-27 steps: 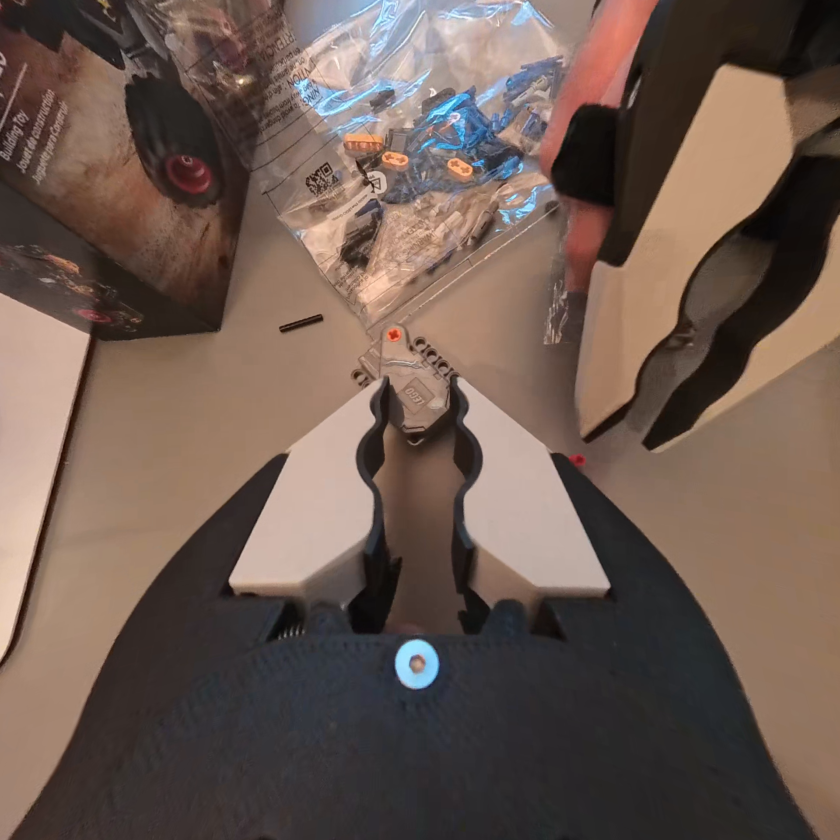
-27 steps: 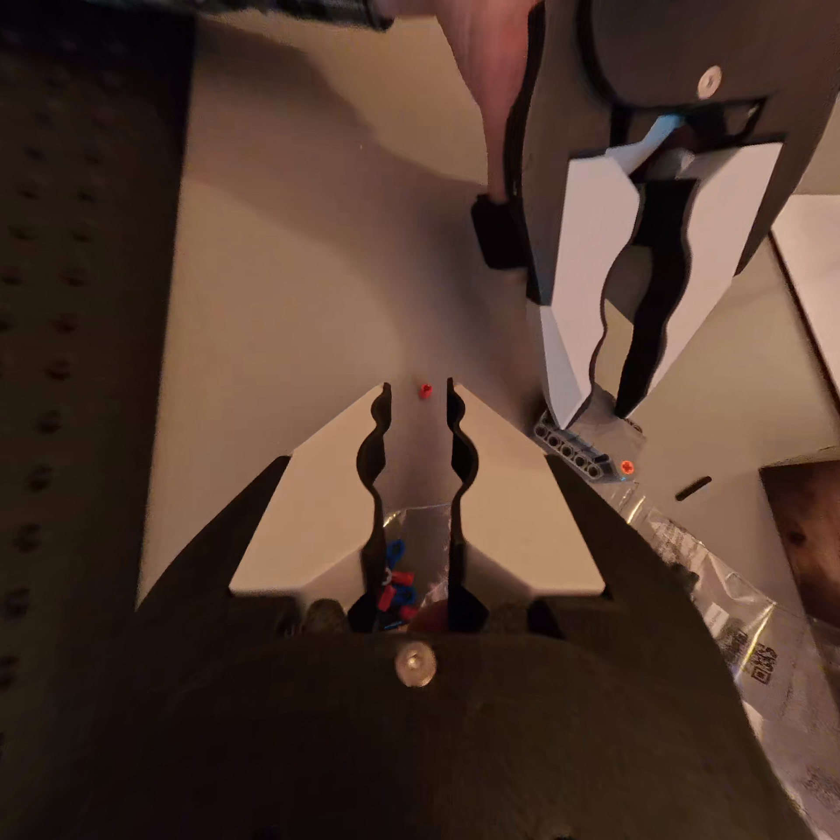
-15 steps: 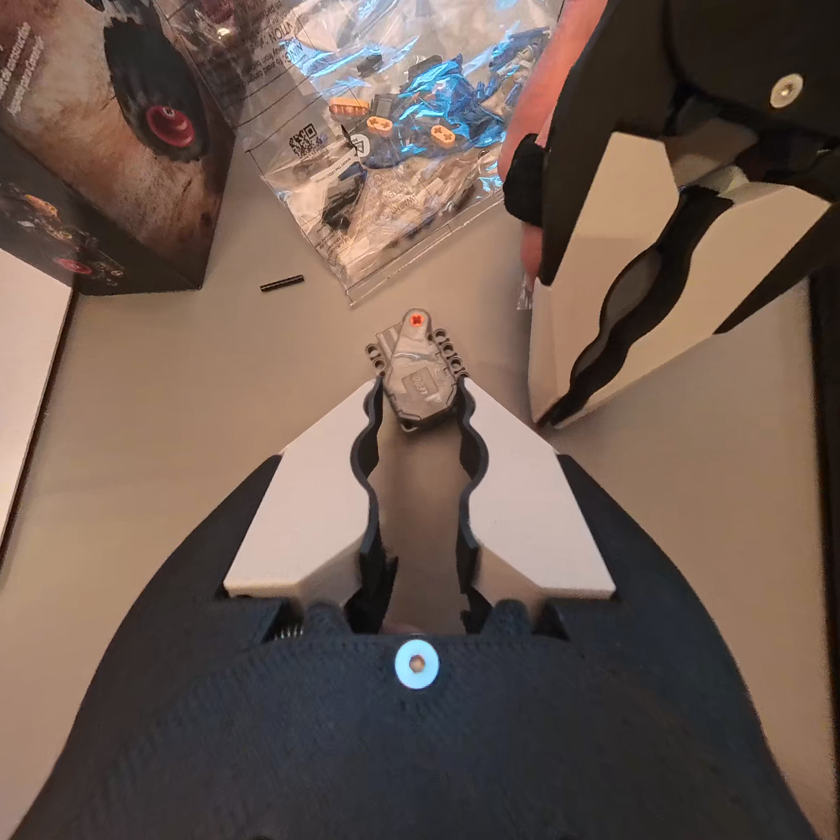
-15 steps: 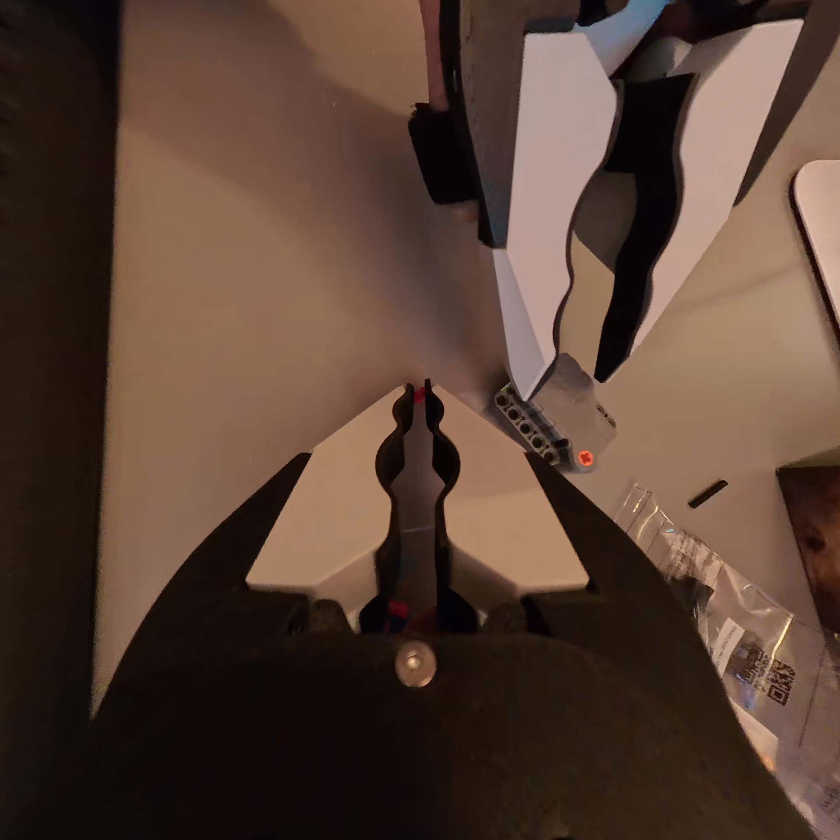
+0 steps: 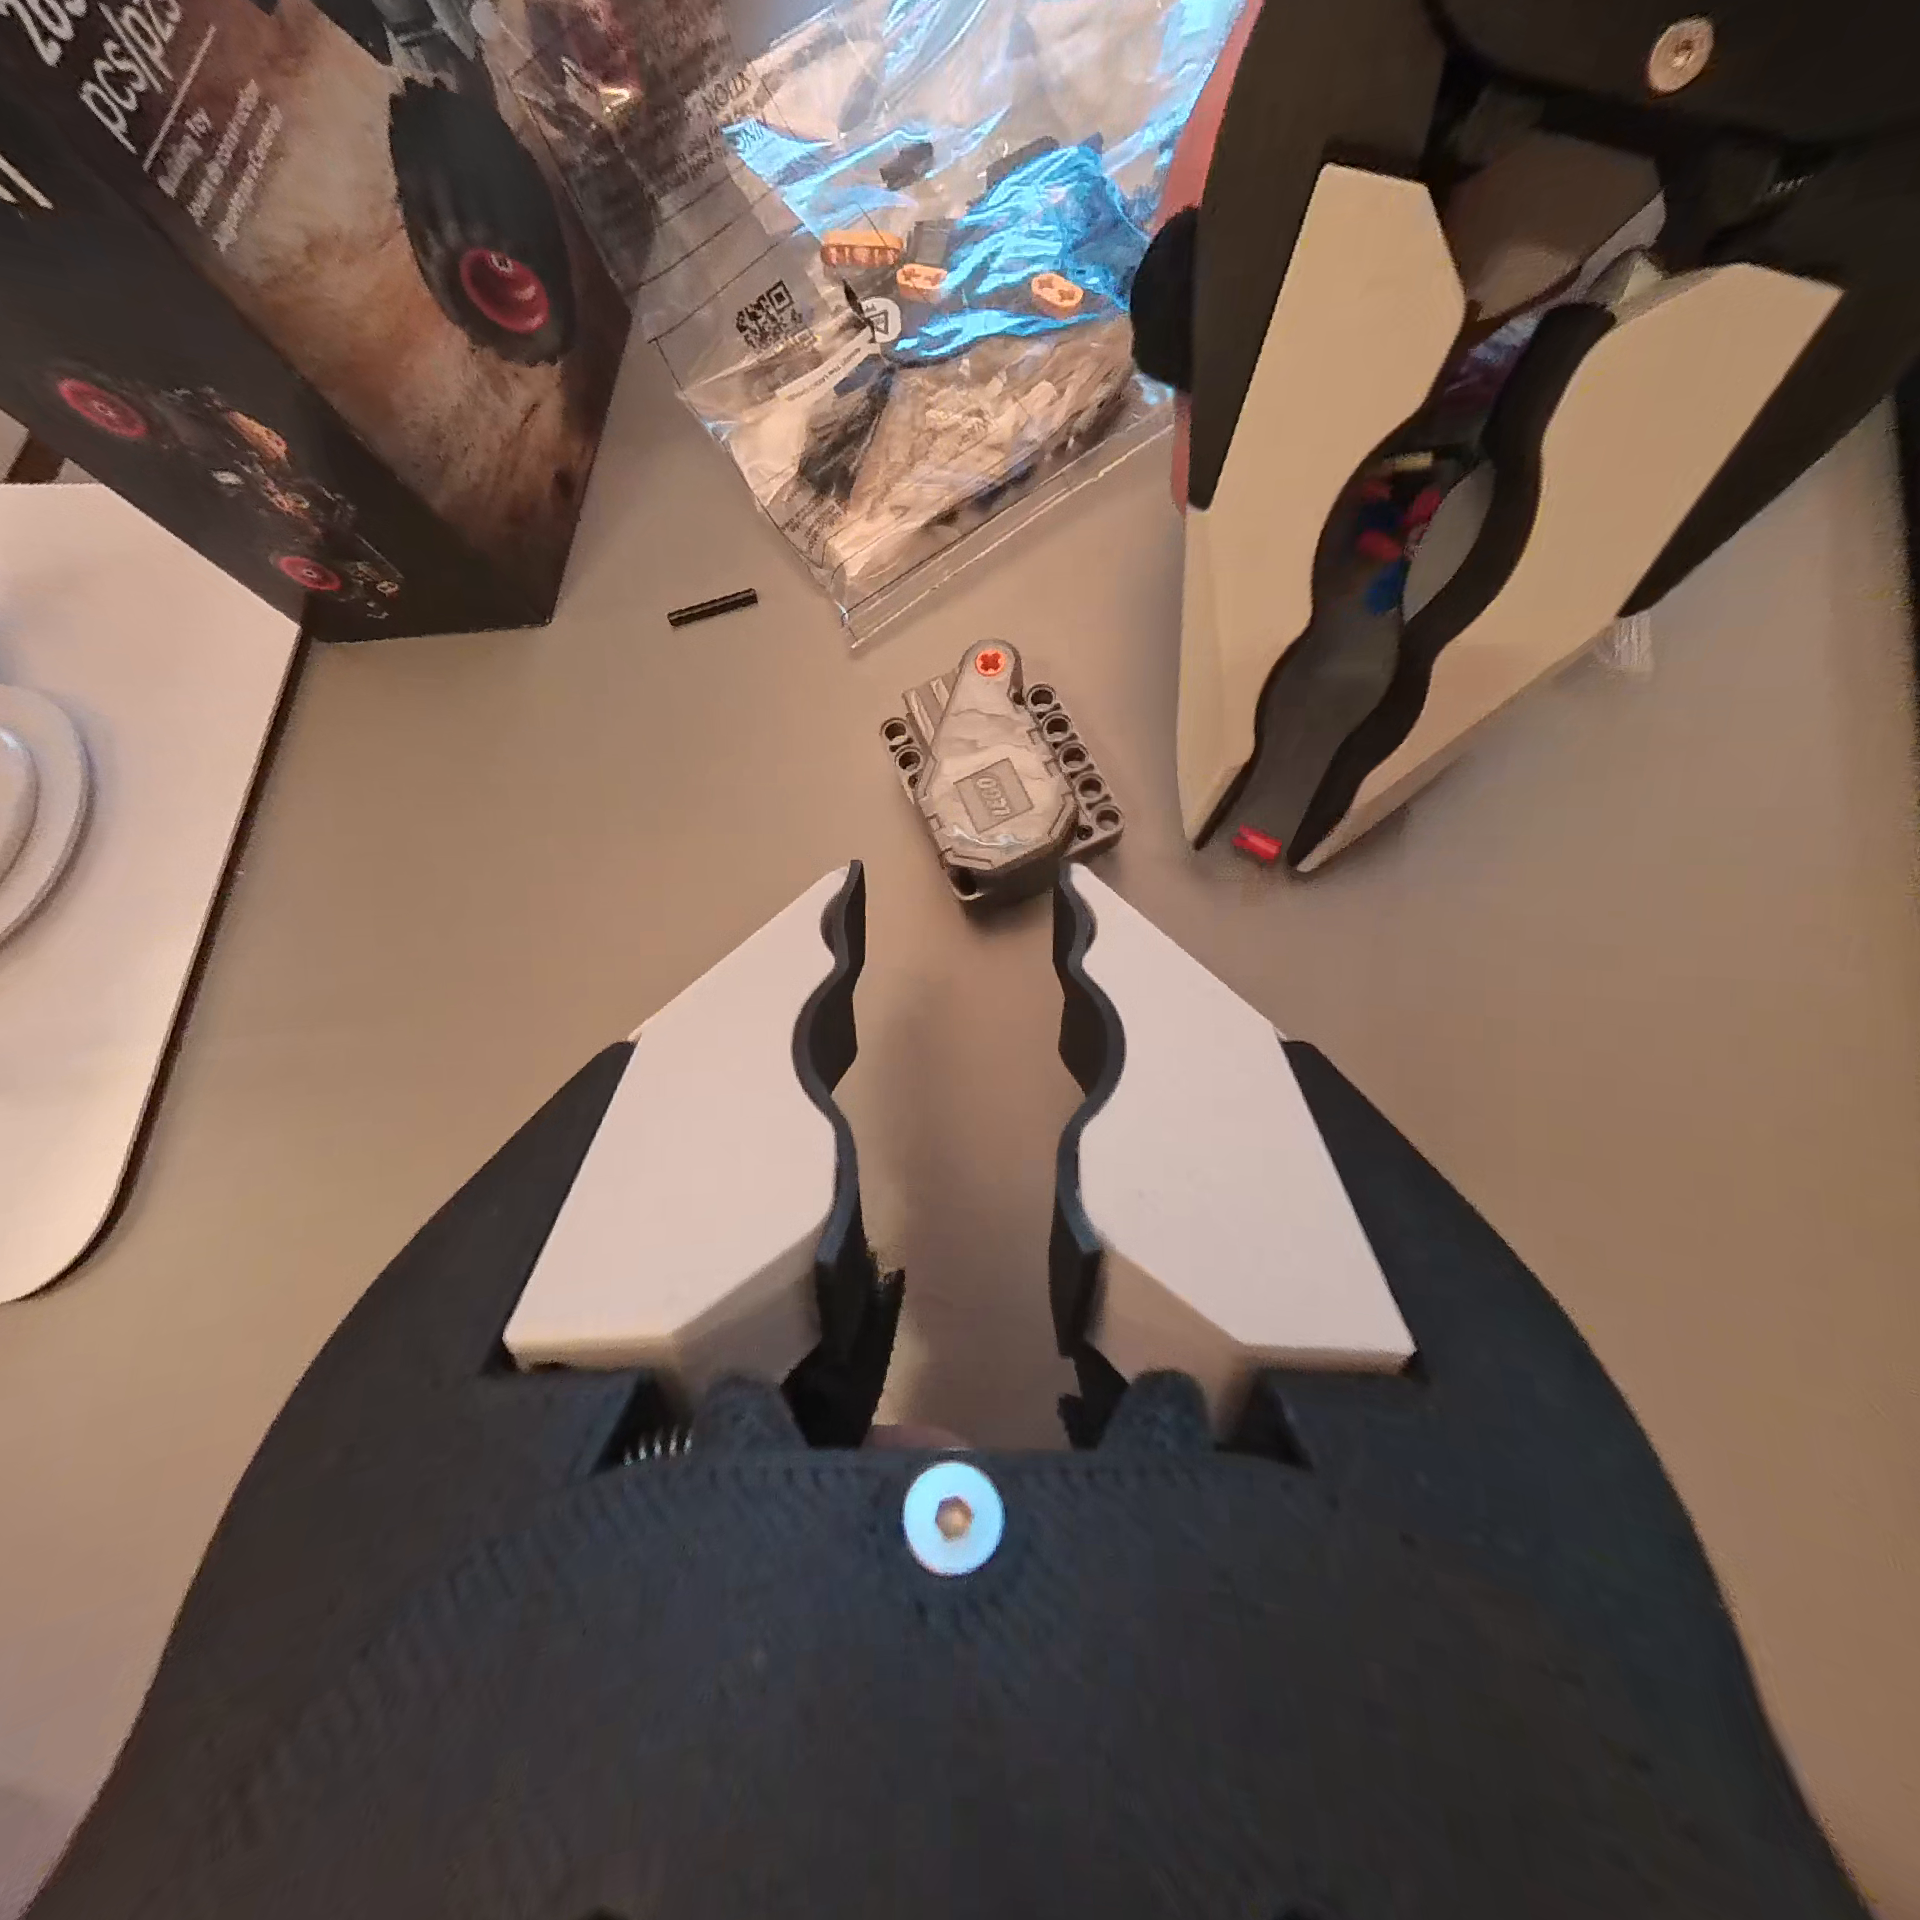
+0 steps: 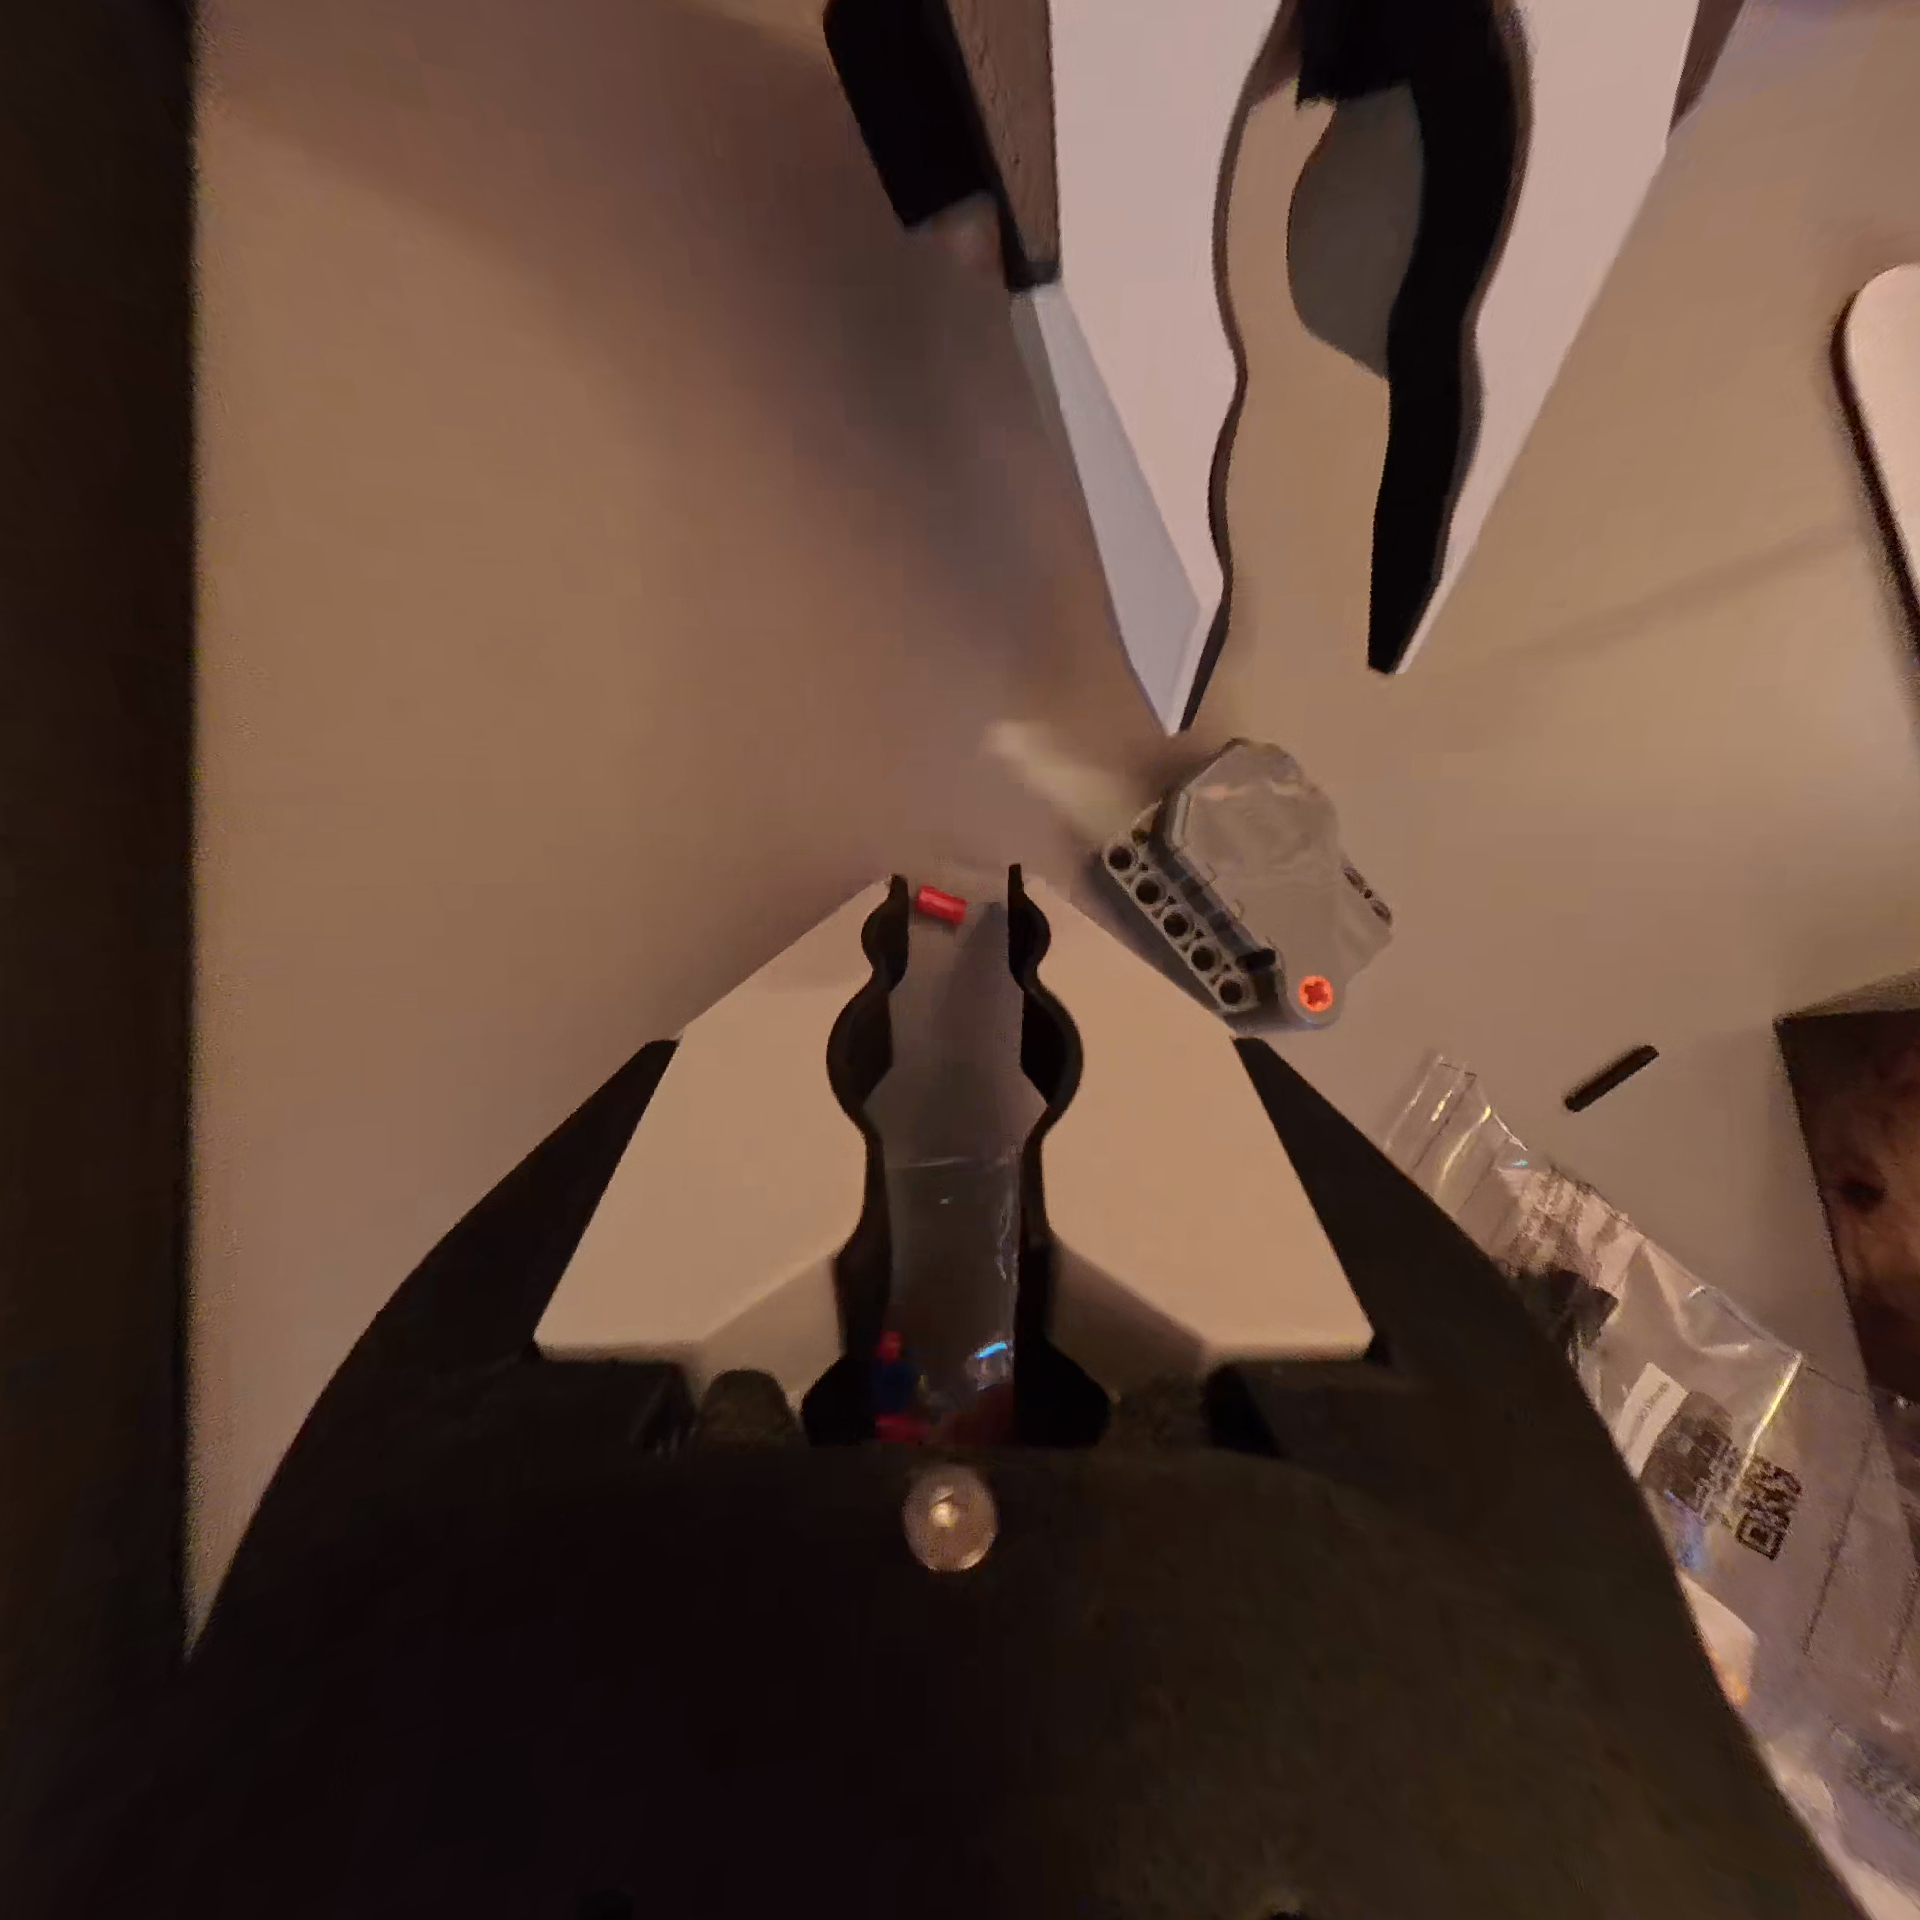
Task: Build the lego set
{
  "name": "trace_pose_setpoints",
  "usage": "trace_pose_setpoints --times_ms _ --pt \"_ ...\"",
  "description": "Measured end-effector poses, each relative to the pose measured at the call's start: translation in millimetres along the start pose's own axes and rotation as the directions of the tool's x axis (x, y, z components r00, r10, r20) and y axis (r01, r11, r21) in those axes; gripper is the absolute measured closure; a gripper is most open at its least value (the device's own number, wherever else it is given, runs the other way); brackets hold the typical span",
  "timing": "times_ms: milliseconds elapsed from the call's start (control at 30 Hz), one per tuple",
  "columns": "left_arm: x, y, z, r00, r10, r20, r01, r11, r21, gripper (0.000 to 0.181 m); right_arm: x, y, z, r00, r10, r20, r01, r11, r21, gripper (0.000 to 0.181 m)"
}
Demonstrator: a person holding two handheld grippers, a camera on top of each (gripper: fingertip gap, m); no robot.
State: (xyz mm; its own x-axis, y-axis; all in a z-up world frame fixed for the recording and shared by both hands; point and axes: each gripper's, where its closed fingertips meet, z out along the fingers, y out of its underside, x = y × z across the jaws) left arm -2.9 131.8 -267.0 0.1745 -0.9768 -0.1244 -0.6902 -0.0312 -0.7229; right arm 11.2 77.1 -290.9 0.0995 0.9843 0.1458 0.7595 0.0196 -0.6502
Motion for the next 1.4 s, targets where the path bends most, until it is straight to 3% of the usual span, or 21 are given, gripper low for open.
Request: trace_pose_setpoints --times_ms 400,600,933,1167,1400 --pt "2 -3 -2 0.999 0.037 0.003 -0.037 0.999 0.021 0.147 -1 10 -4 0.994 -0.105 -0.03 0.103 0.993 -0.055 0.181" --pt "-1 0 -1 0.999 0.039 0.011 -0.039 0.999 0.003 0.146 1 5 -4 0.978 -0.197 -0.067 0.193 0.979 -0.069 0.171" --pt "0 0 4 0.999 0.04 -0.013 -0.039 0.999 0.021 0.147 2 4 -1 0.975 -0.211 -0.067 0.206 0.975 -0.078 0.181" --pt "-1 2 4 0.999 0.037 -0.017 -0.037 0.999 0.017 0.146 -3 1 -2 0.975 -0.219 -0.042 0.216 0.974 -0.062 0.173" --pt "-2 3 4 0.999 0.036 -0.021 -0.035 0.999 0.019 0.147 -3 -1 5 0.969 -0.245 -0.023 0.243 0.966 -0.087 0.177"
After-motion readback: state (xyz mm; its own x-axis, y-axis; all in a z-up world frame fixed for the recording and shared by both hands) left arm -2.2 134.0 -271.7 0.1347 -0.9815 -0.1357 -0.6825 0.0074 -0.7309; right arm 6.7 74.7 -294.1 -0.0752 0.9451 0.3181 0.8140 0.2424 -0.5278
